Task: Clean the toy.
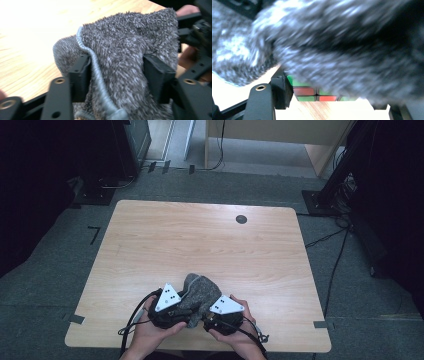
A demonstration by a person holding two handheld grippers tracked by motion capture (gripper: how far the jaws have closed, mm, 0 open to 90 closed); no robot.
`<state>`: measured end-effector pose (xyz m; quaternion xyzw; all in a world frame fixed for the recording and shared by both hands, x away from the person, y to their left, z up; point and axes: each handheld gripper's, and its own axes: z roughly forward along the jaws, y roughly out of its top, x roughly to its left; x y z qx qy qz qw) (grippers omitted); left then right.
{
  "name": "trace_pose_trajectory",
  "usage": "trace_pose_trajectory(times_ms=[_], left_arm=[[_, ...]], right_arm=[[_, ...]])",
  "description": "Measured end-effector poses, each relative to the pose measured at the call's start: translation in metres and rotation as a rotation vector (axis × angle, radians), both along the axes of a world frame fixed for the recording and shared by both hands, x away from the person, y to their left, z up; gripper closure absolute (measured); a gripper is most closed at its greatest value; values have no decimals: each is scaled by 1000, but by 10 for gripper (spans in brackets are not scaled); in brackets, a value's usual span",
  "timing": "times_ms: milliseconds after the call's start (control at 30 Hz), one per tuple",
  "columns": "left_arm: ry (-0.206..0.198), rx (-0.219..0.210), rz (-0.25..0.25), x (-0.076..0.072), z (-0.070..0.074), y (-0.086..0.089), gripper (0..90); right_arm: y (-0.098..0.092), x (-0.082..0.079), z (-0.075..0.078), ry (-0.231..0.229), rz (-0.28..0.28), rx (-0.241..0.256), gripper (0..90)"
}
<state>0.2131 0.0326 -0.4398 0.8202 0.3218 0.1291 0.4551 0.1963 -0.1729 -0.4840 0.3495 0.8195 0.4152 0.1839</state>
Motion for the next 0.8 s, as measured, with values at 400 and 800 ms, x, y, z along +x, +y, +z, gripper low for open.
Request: trace_pose_trajectory(times_ms=[400,800], left_arm=[[120,-18,94,15,0,10,259],[188,-136,-45,15,2,10,381]], right_arm=[[17,-8,-1,-71,40,-70,345],[18,-11,5,-96,58,-53,346]])
